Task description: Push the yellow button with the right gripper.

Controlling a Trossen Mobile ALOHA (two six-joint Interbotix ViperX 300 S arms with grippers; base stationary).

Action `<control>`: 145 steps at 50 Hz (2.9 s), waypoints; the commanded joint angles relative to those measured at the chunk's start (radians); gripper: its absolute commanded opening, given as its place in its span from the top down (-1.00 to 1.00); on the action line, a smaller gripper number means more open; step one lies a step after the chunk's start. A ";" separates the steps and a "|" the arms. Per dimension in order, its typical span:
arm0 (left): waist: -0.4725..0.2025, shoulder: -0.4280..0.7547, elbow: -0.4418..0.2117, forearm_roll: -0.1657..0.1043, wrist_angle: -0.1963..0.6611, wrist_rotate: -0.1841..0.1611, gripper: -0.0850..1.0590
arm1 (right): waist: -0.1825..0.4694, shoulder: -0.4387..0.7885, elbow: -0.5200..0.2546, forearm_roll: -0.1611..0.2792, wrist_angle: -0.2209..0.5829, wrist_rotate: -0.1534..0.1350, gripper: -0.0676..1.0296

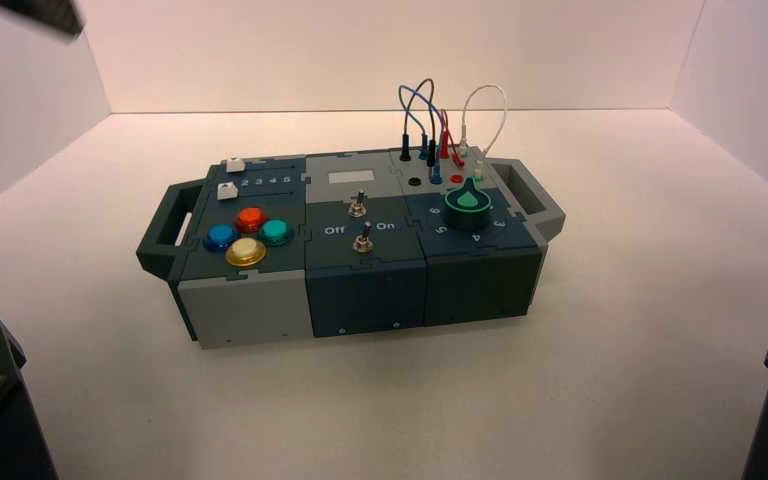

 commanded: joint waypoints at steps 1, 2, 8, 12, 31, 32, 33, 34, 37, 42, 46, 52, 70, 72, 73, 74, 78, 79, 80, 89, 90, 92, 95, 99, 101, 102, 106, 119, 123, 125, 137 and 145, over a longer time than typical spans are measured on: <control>-0.011 -0.008 -0.008 -0.038 0.101 0.002 0.91 | 0.028 0.060 -0.057 0.032 0.077 0.002 0.92; -0.012 -0.012 -0.003 -0.041 0.106 0.002 0.91 | 0.041 0.069 -0.064 0.037 0.092 0.000 0.92; -0.020 -0.046 0.011 -0.046 0.118 0.005 0.91 | 0.222 0.147 -0.127 0.061 0.158 0.003 0.92; -0.020 -0.051 0.014 -0.046 0.118 0.008 0.91 | 0.325 0.202 -0.161 0.066 0.172 0.012 0.92; -0.020 0.009 0.034 -0.041 0.075 0.032 0.91 | 0.701 0.595 -0.341 0.092 0.183 0.015 0.92; -0.020 0.011 0.034 -0.040 0.075 0.032 0.91 | 0.709 0.607 -0.345 0.094 0.181 0.015 0.92; -0.020 0.011 0.034 -0.040 0.074 0.034 0.91 | 0.716 0.618 -0.351 0.094 0.183 0.015 0.92; -0.018 0.011 0.034 -0.040 0.071 0.034 0.91 | 0.730 0.644 -0.364 0.094 0.181 0.015 0.92; -0.020 0.011 0.035 -0.040 0.067 0.035 0.91 | 0.759 0.692 -0.390 0.094 0.179 0.014 0.92; -0.020 0.009 0.037 -0.040 0.064 0.035 0.91 | 0.796 0.772 -0.437 0.094 0.179 0.003 0.92; -0.020 0.008 0.037 -0.037 0.060 0.035 0.91 | 0.813 0.876 -0.503 0.094 0.187 -0.005 0.92; -0.020 0.000 0.041 -0.034 0.058 0.035 0.91 | 0.827 1.022 -0.621 0.095 0.252 -0.020 0.92; -0.020 -0.035 0.058 -0.021 0.066 0.034 0.91 | 0.884 1.249 -0.822 0.117 0.399 -0.015 0.92; -0.020 -0.037 0.058 -0.020 0.064 0.034 0.91 | 0.885 1.247 -0.815 0.117 0.399 -0.015 0.92; -0.020 -0.037 0.058 -0.020 0.066 0.032 0.91 | 0.885 1.247 -0.813 0.117 0.400 -0.015 0.92; -0.020 -0.037 0.058 -0.020 0.066 0.032 0.91 | 0.885 1.244 -0.808 0.117 0.399 -0.015 0.92; -0.020 -0.038 0.058 -0.020 0.071 0.032 0.91 | 0.884 1.244 -0.792 0.117 0.399 -0.014 0.92; -0.020 -0.040 0.058 -0.020 0.071 0.031 0.91 | 0.885 1.244 -0.787 0.117 0.397 -0.014 0.92; -0.020 -0.040 0.058 -0.020 0.072 0.031 0.91 | 0.885 1.246 -0.781 0.117 0.393 -0.014 0.92; -0.020 -0.043 0.052 -0.020 0.072 0.032 0.91 | 0.879 1.259 -0.770 0.117 0.382 -0.012 0.92; -0.020 -0.043 0.052 -0.020 0.072 0.032 0.91 | 0.879 1.259 -0.769 0.117 0.380 -0.011 0.92; -0.020 -0.043 0.054 -0.020 0.072 0.032 0.91 | 0.871 1.259 -0.764 0.115 0.373 -0.012 0.92; -0.018 -0.041 0.052 -0.020 0.072 0.031 0.91 | 0.867 1.262 -0.764 0.115 0.371 -0.012 0.92; -0.020 -0.040 0.052 -0.020 0.074 0.032 0.91 | 0.859 1.266 -0.762 0.115 0.370 -0.012 0.92; -0.020 -0.038 0.052 -0.018 0.072 0.031 0.91 | 0.857 1.267 -0.762 0.115 0.370 -0.012 0.92; -0.020 -0.038 0.052 -0.020 0.072 0.032 0.91 | 0.857 1.269 -0.762 0.117 0.370 -0.012 0.92; -0.020 -0.035 0.054 -0.018 0.072 0.032 0.91 | 0.856 1.276 -0.759 0.115 0.364 -0.012 0.92; -0.020 -0.029 0.057 -0.018 0.072 0.034 0.91 | 0.856 1.325 -0.764 0.123 0.360 -0.011 0.92; -0.020 -0.028 0.057 -0.017 0.072 0.034 0.91 | 0.856 1.327 -0.762 0.123 0.360 -0.011 0.92; -0.020 -0.025 0.057 -0.017 0.072 0.034 0.91 | 0.856 1.321 -0.761 0.123 0.359 -0.009 0.92; -0.020 -0.014 0.054 -0.015 0.074 0.035 0.91 | 0.831 1.221 -0.735 0.100 0.367 0.006 0.92; -0.020 -0.014 0.049 -0.015 0.074 0.034 0.91 | 0.802 1.121 -0.680 0.074 0.328 0.008 0.92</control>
